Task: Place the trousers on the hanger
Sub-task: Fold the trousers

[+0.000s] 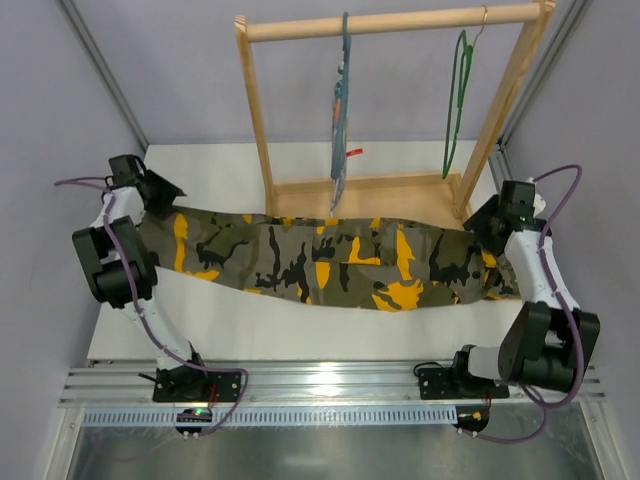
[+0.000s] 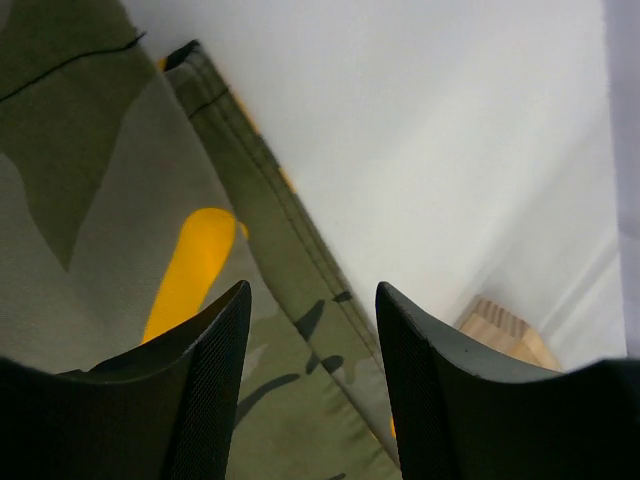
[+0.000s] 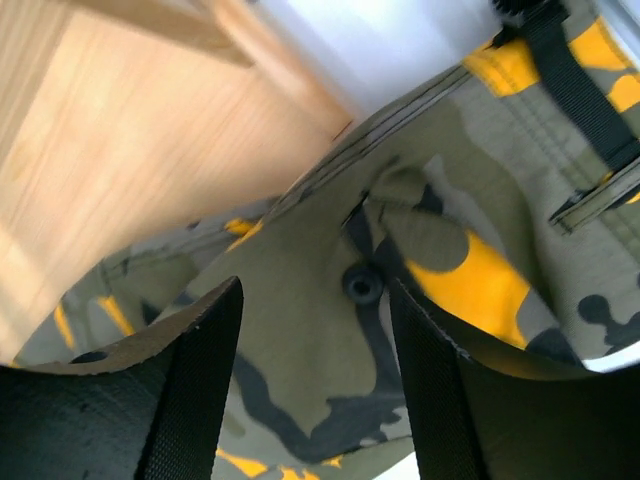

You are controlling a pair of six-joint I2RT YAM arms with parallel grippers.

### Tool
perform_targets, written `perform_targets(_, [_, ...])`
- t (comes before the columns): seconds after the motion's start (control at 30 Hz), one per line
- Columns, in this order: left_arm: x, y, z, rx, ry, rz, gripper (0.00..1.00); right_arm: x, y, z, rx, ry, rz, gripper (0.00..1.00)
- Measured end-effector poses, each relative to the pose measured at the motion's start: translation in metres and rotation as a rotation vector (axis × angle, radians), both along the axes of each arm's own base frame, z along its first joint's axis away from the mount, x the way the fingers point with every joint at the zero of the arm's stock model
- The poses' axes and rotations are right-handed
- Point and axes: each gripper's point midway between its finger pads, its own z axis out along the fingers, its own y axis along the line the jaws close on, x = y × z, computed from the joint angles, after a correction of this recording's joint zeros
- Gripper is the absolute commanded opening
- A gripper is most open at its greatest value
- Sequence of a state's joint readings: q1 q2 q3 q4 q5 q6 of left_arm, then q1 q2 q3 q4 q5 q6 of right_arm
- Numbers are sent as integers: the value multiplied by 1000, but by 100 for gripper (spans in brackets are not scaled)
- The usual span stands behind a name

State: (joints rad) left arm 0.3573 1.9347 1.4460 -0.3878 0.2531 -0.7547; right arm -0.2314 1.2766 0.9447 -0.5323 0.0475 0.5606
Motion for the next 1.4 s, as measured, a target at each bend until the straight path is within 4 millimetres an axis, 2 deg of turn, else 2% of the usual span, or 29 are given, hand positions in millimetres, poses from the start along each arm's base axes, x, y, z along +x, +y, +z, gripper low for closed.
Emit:
perform_targets(0.07, [-2, 1, -17, -11, 39, 4, 54, 6, -10, -6, -10, 49, -45, 67])
perform_targets(0.13, [-6, 4, -35, -17, 85, 17, 54, 7, -18, -9, -28, 68, -95, 74])
perform_targets(0.23, [-13, 8, -57, -24, 144, 33, 54, -10, -35, -5, -71, 73, -195, 77])
perform_targets(0.27, [-16, 9, -63, -26, 161, 38, 54, -18, -40, -4, -79, 70, -225, 77])
perform_targets(0.37, [-14, 13, -63, -22, 166, 47, 54, -54, -66, -7, -88, 66, -359, 77])
perform_targets(0.47, [-10, 15, -64, -28, 174, 46, 54, -98, -96, -20, -84, 81, -535, 76])
perform_targets(0.5, [-8, 15, -64, -29, 175, 46, 54, -111, -101, -26, -82, 92, -579, 76])
perform_targets(0.57, [-8, 16, -64, -29, 174, 47, 54, -126, -100, -36, -71, 102, -613, 76])
perform_targets(0.8, [-8, 16, -64, -39, 173, 49, 54, -132, -92, -63, -36, 111, -636, 76])
perform_targets(1.0, [-9, 16, -64, -37, 176, 50, 54, -127, -87, -96, 16, 138, -647, 75])
perform_targets(1.1, [-10, 17, -65, -32, 181, 54, 54, -125, -88, -103, 23, 132, -653, 73])
perform_targets(1.2, [-10, 17, -65, -32, 184, 60, 54, -120, -91, -106, 25, 116, -660, 58])
perform_targets(1.23, [-10, 18, -65, -34, 186, 64, 54, -119, -92, -107, 25, 110, -662, 43])
perform_targets(1.33, [-11, 18, -66, -39, 191, 78, 54, -114, -93, -108, 26, 90, -660, 18])
perform_targets(1.37, [-11, 18, -66, -40, 194, 82, 54, -113, -93, -108, 24, 87, -658, 4])
perform_targets(1.4, [-12, 18, -66, -39, 198, 85, 54, -113, -94, -107, 21, 88, -654, 4])
